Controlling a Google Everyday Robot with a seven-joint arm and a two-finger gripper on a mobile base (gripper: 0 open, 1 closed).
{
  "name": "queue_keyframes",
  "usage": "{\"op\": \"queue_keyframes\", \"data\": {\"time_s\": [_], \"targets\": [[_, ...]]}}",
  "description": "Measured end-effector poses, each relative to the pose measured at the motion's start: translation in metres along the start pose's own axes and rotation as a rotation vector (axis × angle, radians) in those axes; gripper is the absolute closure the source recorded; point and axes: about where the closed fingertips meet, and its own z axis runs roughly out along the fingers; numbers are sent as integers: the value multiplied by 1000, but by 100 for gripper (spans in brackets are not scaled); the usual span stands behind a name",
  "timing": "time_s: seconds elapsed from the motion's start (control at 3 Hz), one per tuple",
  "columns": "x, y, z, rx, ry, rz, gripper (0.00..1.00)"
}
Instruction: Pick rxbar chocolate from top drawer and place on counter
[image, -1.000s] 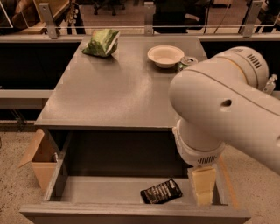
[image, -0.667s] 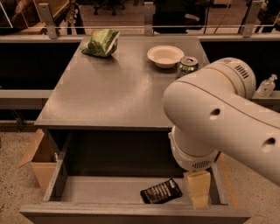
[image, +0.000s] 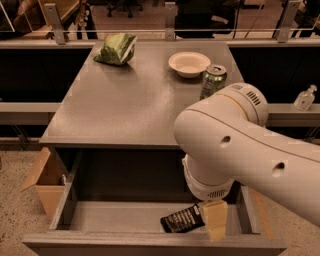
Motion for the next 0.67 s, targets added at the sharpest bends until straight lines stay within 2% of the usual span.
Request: {"op": "queue_keyframes", "data": {"time_s": [0.33, 0.67], "targets": [[2, -7, 14, 12, 8, -86, 0], [8, -14, 35, 49, 32, -211, 0]]}}
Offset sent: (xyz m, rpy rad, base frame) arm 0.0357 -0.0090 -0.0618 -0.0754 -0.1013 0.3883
